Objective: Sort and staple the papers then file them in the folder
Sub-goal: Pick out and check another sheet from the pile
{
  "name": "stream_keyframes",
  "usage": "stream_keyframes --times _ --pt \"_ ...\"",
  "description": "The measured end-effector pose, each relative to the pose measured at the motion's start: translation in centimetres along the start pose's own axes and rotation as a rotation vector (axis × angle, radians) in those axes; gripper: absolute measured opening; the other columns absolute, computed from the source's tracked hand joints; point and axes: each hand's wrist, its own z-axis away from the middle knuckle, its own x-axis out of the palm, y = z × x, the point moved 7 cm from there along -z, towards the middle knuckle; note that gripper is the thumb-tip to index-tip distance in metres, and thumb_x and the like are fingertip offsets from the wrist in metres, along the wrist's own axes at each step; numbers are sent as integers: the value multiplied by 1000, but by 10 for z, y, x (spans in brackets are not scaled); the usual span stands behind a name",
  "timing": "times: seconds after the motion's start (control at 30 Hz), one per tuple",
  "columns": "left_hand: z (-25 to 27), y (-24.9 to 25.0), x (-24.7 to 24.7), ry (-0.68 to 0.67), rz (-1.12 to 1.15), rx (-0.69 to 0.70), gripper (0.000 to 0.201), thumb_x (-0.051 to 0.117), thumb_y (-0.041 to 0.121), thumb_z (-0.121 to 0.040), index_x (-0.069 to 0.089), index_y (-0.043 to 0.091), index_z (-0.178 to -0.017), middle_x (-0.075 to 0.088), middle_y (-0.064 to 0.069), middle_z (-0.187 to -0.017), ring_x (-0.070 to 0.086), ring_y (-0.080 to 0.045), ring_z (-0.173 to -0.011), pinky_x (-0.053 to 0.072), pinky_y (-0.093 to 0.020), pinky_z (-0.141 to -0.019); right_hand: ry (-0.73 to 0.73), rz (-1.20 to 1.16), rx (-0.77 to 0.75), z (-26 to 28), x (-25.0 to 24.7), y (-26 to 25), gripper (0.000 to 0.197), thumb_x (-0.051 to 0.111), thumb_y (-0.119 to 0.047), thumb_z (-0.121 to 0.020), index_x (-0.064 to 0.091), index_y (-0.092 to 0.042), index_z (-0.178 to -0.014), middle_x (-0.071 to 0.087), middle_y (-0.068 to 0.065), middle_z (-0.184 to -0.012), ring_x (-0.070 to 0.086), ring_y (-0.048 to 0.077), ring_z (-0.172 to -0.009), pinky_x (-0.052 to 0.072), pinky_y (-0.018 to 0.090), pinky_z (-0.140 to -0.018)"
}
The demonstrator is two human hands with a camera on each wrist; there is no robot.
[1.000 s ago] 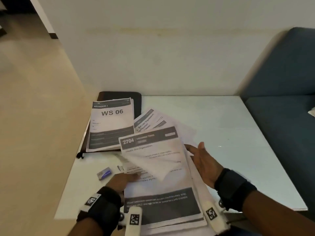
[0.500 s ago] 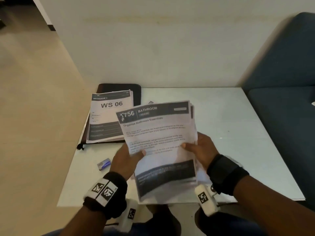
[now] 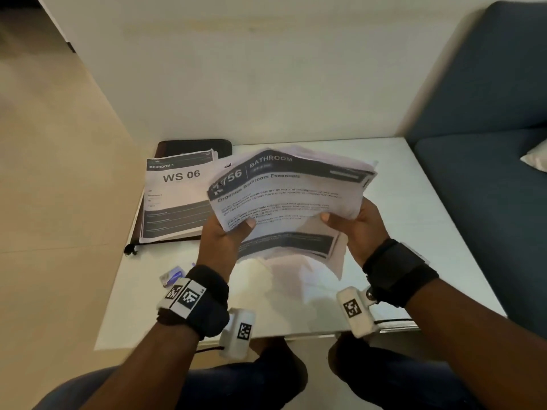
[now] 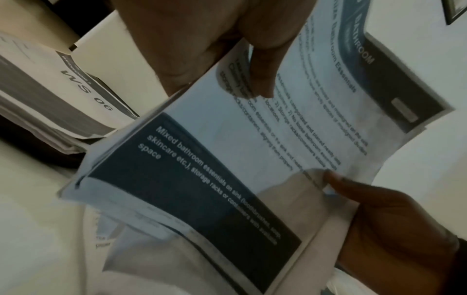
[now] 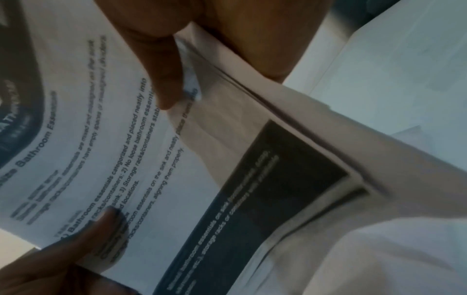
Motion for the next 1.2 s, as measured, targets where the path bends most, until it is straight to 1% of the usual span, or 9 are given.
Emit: stream_keyframes --times 0.1,0.23,0.43,0.53,0.67,0.83,0.9,1.03,1.2 --pt "-1 -7 11 -41 14 -39 28 64 -6 -87 66 6 -113 74 -2 -106 70 -18 -101 58 -42 -88 16 59 39 1 -8 4 44 82 -5 -71 67 -12 -112 72 9 -112 67 28 -106 55 51 -91" --pt "-5 -11 23 -14 23 -34 28 68 0 -87 67 13 -111 73 -7 -110 69 -22 -104 56 -48 -92 104 118 51 1 -16 10 30 78 -1 -77 71 -23 -97 74 4 -103 69 26 -100 55 50 -91" --pt "-10 0 28 -36 73 35 30 69 0 -85 65 10 -113 73 -6 -109 70 -17 -102 59 -31 -80 116 -6 -28 -5 -25 -5 38 81 -3 -74 69 -8 -109 74 6 -104 70 25 -99 57 37 -83" --pt "-10 -26 24 -59 43 -47 40 78 4 -77 65 9 -114 73 -7 -110 69 -23 -104 58 -45 -87 20 -11 19 -5 -23 12 47 82 4 -70 66 -6 -113 73 6 -107 69 25 -103 57 33 -82" --pt "-9 -49 19 -25 18 -93 35 74 -5 -79 67 20 -104 75 -2 -105 69 -22 -102 54 -55 -91 126 117 59 -5 -22 37 38 84 -2 -70 70 -23 -98 75 -1 -100 70 21 -99 58 42 -88" --pt "-16 -34 22 -36 118 -31 41 81 9 -70 67 16 -107 74 -4 -108 71 -24 -100 59 -44 -81 181 3 -57 -16 -16 16 36 79 -6 -78 66 -13 -111 74 1 -103 70 15 -95 57 26 -76" --pt "-15 -37 20 -35 119 -31 50 81 17 -67 63 7 -113 73 -8 -110 70 -27 -102 60 -44 -80 165 43 -70 -19 -18 17 35 75 -8 -83 62 -9 -116 73 4 -106 69 16 -96 57 29 -77" --pt "-11 -53 19 -1 79 -60 32 74 9 -81 64 9 -112 73 -7 -111 68 -27 -105 56 -50 -87 182 140 -23 -18 -12 39 21 68 -8 -89 64 -15 -109 72 4 -103 67 21 -97 55 39 -81" --pt "-14 -35 22 47 142 -10 29 68 4 -86 64 4 -115 75 -5 -105 71 -21 -98 60 -31 -75 238 44 -108 -15 -5 23 28 61 -23 -84 57 -13 -110 68 6 -102 65 22 -93 54 30 -73"
